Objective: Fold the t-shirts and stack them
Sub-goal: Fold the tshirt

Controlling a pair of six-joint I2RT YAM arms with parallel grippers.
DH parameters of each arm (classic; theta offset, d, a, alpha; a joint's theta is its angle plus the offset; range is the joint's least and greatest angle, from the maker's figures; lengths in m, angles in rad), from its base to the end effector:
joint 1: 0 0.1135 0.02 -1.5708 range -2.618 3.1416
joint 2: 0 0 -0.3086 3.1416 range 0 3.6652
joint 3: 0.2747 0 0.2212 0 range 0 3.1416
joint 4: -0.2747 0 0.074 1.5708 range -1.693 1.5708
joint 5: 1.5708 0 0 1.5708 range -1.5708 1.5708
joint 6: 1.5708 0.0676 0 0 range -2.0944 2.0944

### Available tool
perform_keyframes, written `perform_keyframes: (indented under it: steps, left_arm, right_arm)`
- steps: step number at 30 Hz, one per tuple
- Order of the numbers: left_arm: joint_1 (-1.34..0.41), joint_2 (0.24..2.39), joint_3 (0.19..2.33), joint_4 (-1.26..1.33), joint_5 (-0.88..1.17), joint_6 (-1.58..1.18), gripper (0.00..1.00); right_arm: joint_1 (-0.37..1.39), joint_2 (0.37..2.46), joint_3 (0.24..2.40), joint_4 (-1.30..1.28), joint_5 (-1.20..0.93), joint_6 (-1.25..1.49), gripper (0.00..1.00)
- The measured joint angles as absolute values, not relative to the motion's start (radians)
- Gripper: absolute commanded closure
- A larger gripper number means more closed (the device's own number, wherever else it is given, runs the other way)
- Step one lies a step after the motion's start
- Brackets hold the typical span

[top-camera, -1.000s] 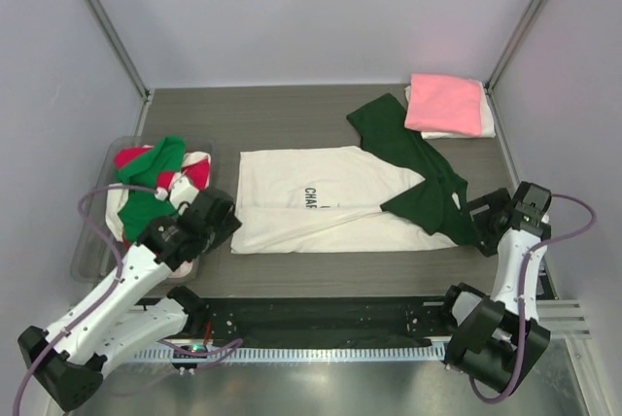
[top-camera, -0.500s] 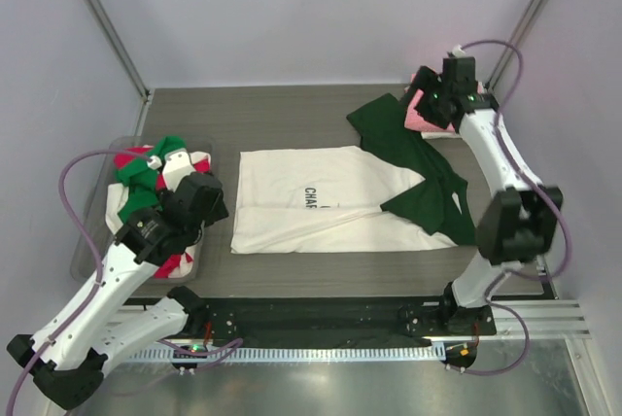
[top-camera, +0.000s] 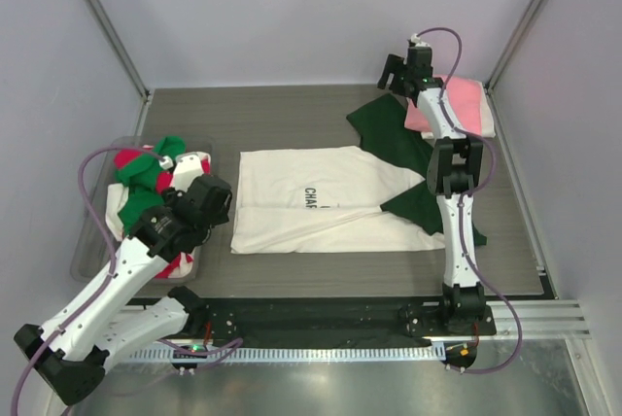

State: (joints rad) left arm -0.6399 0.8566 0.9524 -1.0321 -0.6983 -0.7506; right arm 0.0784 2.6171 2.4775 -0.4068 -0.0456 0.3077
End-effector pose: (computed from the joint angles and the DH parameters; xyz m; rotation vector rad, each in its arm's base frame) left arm 0.1051 -0.0240 0.3255 -0.3885 2.2061 0.1540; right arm 0.6251 0.0522 0.2243 0.2164 2.1180 0.2773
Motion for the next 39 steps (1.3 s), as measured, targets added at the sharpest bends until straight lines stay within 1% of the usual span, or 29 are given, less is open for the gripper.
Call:
perform_keyframes:
  steps: [7,8,9,10,13,14,17,18,20,22,26,29,32,37,39]
  left_arm:
    - [-0.640,0.895,0.952,-1.029,-0.698,-0.749,0.34]
    - [-0.640,0.897,0.952,-1.029,-0.698,-0.748,0.34]
    - [-0.640,0.898,0.952,-1.029,-0.698,-0.748,0.34]
    - [-0.640,0.899,0.952,-1.029,-0.698,-0.748,0.34]
    - [-0.640,0.898,0.952,-1.029,-0.699,-0.748,0.34]
    - [-0.640,0.897,0.952,-1.029,-0.699,-0.748,0.34]
    - [-0.640,0.891,0.952,-1.029,-0.700,-0.748,0.34]
    - [-0.640,0.888,0.952,-1.029,-0.701,-0.748,0.34]
    - [-0.640,0.885,0.952,-1.029,-0.705,-0.749,0.34]
    - [-0.640,0.885,0.952,-1.029,-0.708,-0.749,0.34]
    - [-0.640,0.886,0.952,-1.029,-0.712,-0.749,0.34]
    - [-0.640,0.889,0.952,-1.029,-0.716,-0.749,0.34]
    - [-0.640,0.908,0.952,-1.029,-0.720,-0.749,0.35]
    - [-0.640,0.953,0.952,-1.029,-0.728,-0.749,0.35]
    - [-0.640,0.965,0.952,-1.025,-0.730,-0.749,0.33]
  right_arm:
    - [0.079,2.757,2.535,-0.303,-0.002,0.266,0.14]
    - [0.079,2.765,2.536,-0.299,0.004,0.263,0.16]
    - [0.079,2.771,2.536,-0.295,0.009,0.260,0.20]
    - [0.080,2.773,2.536,-0.284,0.013,0.257,0.22]
    - [0.081,2.774,2.536,-0.283,0.019,0.254,0.37]
    - [0.082,2.774,2.536,-0.283,0.020,0.253,0.45]
    - [0.088,2.773,2.530,-0.283,0.021,0.251,0.58]
    - [0.091,2.773,2.527,-0.283,0.021,0.252,0.61]
    - [0.099,2.773,2.509,-0.270,0.025,0.252,0.70]
    - [0.105,2.771,2.490,-0.249,0.026,0.261,0.76]
    - [0.110,2.757,2.449,-0.214,0.028,0.282,0.99]
    - [0.109,2.747,2.421,-0.188,0.028,0.305,0.99]
    - [0.110,2.706,2.339,-0.140,0.026,0.331,0.99]
    - [0.124,2.510,1.983,-0.007,0.020,0.397,0.99]
    - [0.131,2.441,1.871,0.051,0.015,0.419,0.99]
